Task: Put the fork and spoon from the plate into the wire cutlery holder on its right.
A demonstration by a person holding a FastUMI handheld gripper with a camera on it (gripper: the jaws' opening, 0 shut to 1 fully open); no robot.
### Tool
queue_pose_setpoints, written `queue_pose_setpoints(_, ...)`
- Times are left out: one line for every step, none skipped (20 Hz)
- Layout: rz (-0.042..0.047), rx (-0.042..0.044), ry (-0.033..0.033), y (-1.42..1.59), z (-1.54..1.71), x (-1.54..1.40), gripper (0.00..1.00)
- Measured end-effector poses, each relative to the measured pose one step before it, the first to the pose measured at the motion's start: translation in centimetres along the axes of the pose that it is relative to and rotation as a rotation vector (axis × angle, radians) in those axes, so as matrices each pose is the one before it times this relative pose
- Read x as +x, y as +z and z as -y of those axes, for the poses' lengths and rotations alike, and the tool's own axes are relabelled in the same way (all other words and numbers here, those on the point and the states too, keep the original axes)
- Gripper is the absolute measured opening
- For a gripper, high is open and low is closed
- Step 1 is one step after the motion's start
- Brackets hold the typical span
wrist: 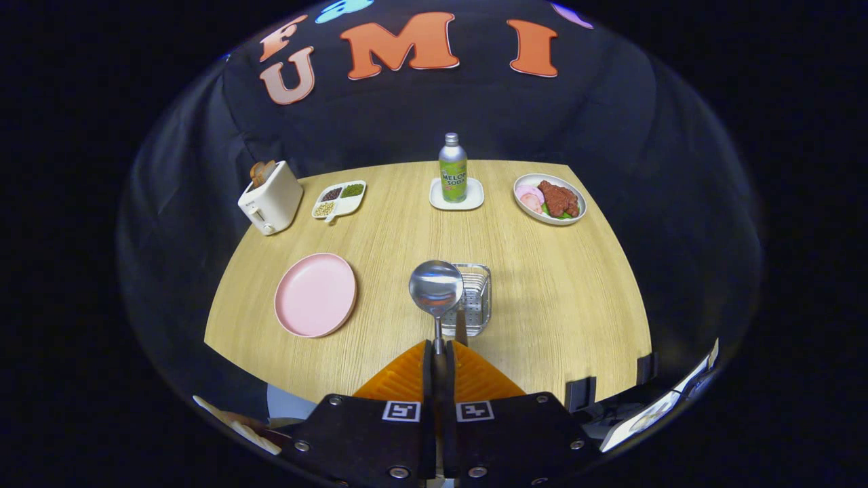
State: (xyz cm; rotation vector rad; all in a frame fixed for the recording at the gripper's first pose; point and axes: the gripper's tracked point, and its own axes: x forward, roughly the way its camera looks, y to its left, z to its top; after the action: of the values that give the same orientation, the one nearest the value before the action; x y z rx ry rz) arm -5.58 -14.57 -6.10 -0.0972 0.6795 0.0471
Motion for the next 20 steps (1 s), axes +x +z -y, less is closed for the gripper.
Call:
queue_pose_setpoints(-0.02856, 0.00129, -0.00131, 0.037, 0.594, 0.343, 0.05)
queue_pose_setpoints(-0.03329, 0.00219, -0.00184, 0.056, 0.46, 0.684, 0.05)
queue_pose_setpoints(-0.03977, -0.00043, 0.00212, -0.171, 0.276, 0.575, 0.05)
queue_pose_setpoints(-0.04298, -0.00749, 0.0032, -0.21, 0.181, 0.621, 0.05)
queue_pose_setpoints(-0.0313, -0.00982, -0.0063, 0.109, 0.214, 0.783, 0.05)
queue_pose_setpoints(-0.03566, -0.01011, -0.01189, -0.216, 0.346, 0.751, 0.05)
queue_pose_setpoints(-0.03585, -0.0114, -0.00215, 0.055, -0.002, 0.645, 0.05)
queue_pose_setpoints(-0.0289, -0.00677, -0.00105, 0.126, -0.081, 0.496, 0.05)
queue_pose_setpoints(-0.02496, -0.00809, 0.00953, 0.289, -0.255, 0.446, 0.05)
queue_pose_setpoints(-0.02482, -0.00139, 0.00682, 0.222, -0.368, 0.478, 0.05)
queue_pose_setpoints(-0.02576, 0.00056, 0.00208, 0.283, -0.106, 0.396, 0.05)
queue_pose_setpoints(-0.02, -0.00044, -0.00471, 0.247, 0.093, 0.454, 0.05)
queue_pose_setpoints(-0.0271, -0.00481, -0.00763, 0.111, 0.16, 0.441, 0.05)
queue_pose_setpoints(-0.03198, -0.0041, -0.00842, 0.055, 0.199, 0.541, 0.05)
queue_pose_setpoints(-0.02422, 0.00067, -0.01116, 0.29, 0.131, 0.524, 0.05)
queue_pose_setpoints(-0.01732, -0.0012, -0.01213, 0.169, 0.271, 0.526, 0.05)
queue_pose_setpoints(-0.00747, 0.00275, -0.01631, 0.291, 0.224, 0.469, 0.05)
queue_pose_setpoints(-0.00851, -0.00305, -0.00658, 0.17, -0.021, 0.549, 0.05)
queue_pose_setpoints(-0.00786, 0.00039, -0.0027, 0.149, -0.145, 0.455, 0.05)
queue_pose_setpoints(-0.00583, 0.00398, -0.00144, 0.081, 0.011, 0.312, 0.05)
